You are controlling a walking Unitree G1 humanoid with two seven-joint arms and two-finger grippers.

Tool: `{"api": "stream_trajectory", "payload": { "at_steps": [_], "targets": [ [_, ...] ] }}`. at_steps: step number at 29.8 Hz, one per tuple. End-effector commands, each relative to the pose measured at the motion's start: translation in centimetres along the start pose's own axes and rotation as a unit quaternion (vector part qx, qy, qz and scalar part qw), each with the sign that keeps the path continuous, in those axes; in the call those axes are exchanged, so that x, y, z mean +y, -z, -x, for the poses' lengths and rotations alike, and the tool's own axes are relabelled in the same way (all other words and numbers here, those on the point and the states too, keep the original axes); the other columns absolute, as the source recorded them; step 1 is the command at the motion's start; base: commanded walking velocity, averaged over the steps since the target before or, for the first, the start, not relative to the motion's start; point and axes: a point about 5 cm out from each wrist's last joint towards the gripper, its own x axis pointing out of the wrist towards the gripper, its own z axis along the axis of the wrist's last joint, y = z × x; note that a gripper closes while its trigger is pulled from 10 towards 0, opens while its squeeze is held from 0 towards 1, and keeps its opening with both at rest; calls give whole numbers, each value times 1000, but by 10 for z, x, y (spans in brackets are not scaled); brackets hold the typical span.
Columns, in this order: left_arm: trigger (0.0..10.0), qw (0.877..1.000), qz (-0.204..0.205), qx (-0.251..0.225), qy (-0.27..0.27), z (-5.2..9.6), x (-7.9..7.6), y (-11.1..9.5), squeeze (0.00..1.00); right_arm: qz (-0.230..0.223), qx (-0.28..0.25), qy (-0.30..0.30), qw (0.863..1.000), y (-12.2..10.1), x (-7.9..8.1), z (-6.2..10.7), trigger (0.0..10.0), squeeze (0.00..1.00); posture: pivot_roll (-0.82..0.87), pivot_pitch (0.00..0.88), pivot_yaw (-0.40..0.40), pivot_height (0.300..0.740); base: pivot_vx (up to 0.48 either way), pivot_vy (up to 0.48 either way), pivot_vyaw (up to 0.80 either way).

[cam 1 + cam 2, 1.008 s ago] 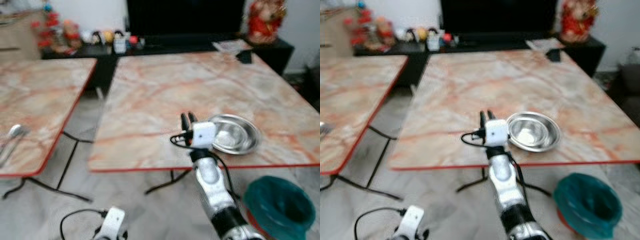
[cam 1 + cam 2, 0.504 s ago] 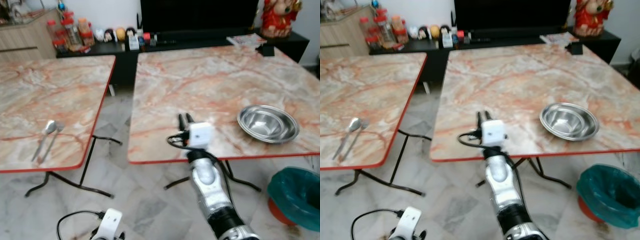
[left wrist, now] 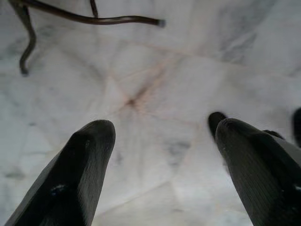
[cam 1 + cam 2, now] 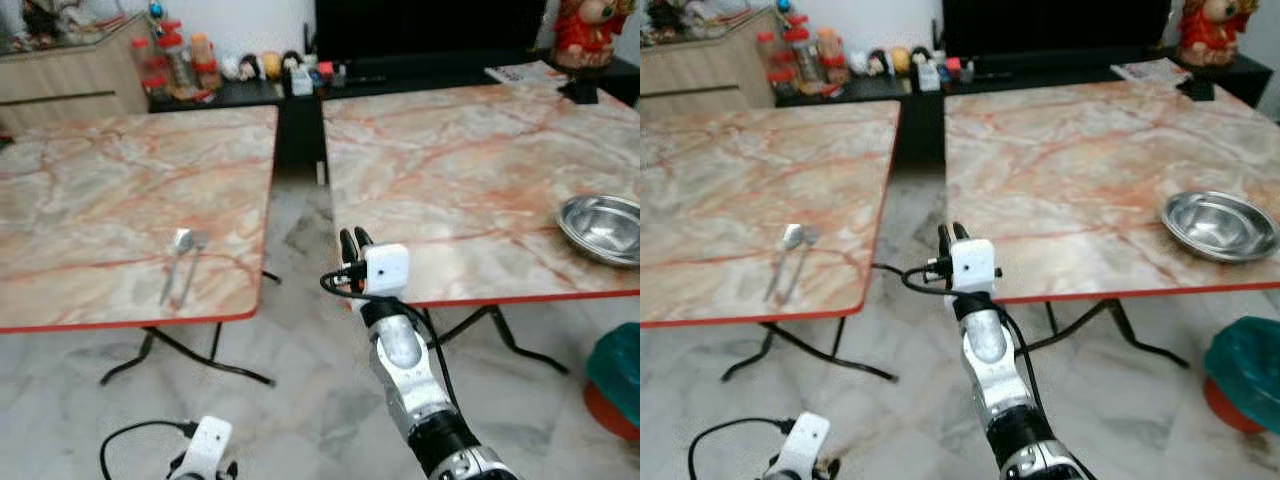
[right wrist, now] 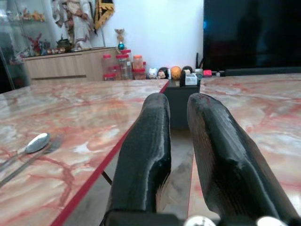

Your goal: Setting the table

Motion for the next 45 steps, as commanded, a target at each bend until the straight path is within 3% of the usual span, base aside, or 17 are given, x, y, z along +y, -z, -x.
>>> {"api": "stream_trajectory", "payload": {
  "at_steps": [1,14,15,16,17,18,23,27,30,31,32,36,39,45],
  "targets": [
    [10000,1000,6,-2,2,-1,-3,-3,0,-1,35,12,999,15,-8,7,10000,0,32,0,85,740,0,405,0],
    [10000,1000,6,-3,2,-1,-3,-4,0,30,111,12,993,52,-23,36,10000,0,34,0,81,740,0,406,0],
    [10000,1000,7,-4,2,-1,-3,-4,0,37,158,13,987,70,-29,53,10000,0,35,0,79,740,0,405,0],
    [10000,1000,7,-4,2,-1,-3,-4,0,37,158,13,987,70,-29,53,10000,0,35,0,79,740,0,405,0],
    [10000,1000,8,-4,2,-1,-3,-4,0,56,214,9,975,90,-34,76,10000,0,35,0,79,740,0,382,0],
    [10000,1000,8,-4,1,-1,-3,-4,0,69,236,2,969,97,-36,87,10000,0,35,0,79,740,0,386,0],
    [10000,1000,7,-4,1,-1,-3,-3,0,83,275,0,958,110,-40,106,10000,0,35,0,80,740,0,373,0],
    [10000,1000,3,-3,1,-1,-2,-3,0,79,329,4,941,123,-43,127,10000,0,33,0,82,740,0,240,0],
    [10000,1000,-5,-1,2,-1,-3,-3,0,64,376,15,924,134,-47,146,10000,0,31,0,82,740,0,0,0],
    [10000,1000,-5,-1,2,-1,-3,-3,0,64,376,15,924,134,-47,146,10000,0,31,0,82,740,0,0,0],
    [10000,1000,-11,2,1,-1,-3,-2,0,46,409,36,911,140,-51,160,10000,0,33,0,80,740,0,0,0],
    [10000,1000,-12,0,-2,-1,-3,-3,0,-3,468,85,880,151,-58,185,10000,0,33,0,80,740,0,0,0],
    [10000,1000,-11,-1,-3,-1,-3,-4,0,-19,491,100,865,154,-59,196,10000,0,31,0,83,740,0,0,0],
    [10000,1000,-10,2,-7,-1,-1,-3,0,-39,492,109,863,155,-57,197,10000,0,36,0,84,740,0,0,0]
  ]
}}
